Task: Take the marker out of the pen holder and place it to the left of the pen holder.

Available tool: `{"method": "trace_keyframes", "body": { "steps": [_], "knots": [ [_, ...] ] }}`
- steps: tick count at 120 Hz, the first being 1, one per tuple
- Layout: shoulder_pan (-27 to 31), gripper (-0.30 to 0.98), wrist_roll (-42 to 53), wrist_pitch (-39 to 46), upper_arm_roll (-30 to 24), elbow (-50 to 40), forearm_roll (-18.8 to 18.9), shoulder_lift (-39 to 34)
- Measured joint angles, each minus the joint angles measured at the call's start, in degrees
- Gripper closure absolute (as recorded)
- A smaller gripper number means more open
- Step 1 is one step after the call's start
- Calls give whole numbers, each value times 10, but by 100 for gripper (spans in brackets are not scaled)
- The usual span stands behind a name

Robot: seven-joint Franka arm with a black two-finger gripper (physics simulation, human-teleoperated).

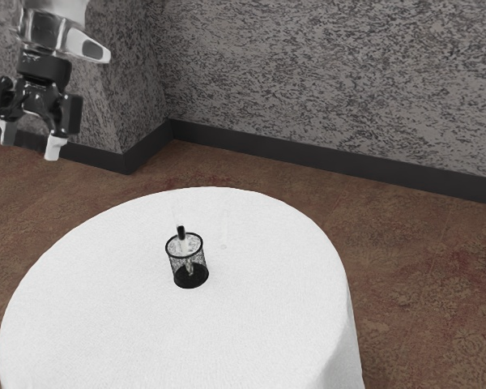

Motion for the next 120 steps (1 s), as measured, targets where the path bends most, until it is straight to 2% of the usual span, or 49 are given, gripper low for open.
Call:
{"method": "trace_keyframes", "body": {
  "steps": [8,17,21,28,41,49,60,68,84,107,120],
  "knots": [
    [-12,0,-12,107,19,-24,9,0],
    [-11,0,-28,191,23,-28,13,0],
    [3,0,-46,211,8,-11,9,0],
    [52,0,-111,233,-48,11,5,6],
    [60,0,-230,262,-80,2,1,33],
    [23,2,-294,296,-79,-54,0,43],
    [-50,5,-370,388,-78,-208,3,48],
    [-76,7,-417,454,-78,-277,4,50],
    [-34,9,-487,558,-74,-308,-2,96],
    [-19,10,-547,711,-61,-310,-10,134],
    [-9,11,-573,778,-59,-322,-41,179]
  ]
}}
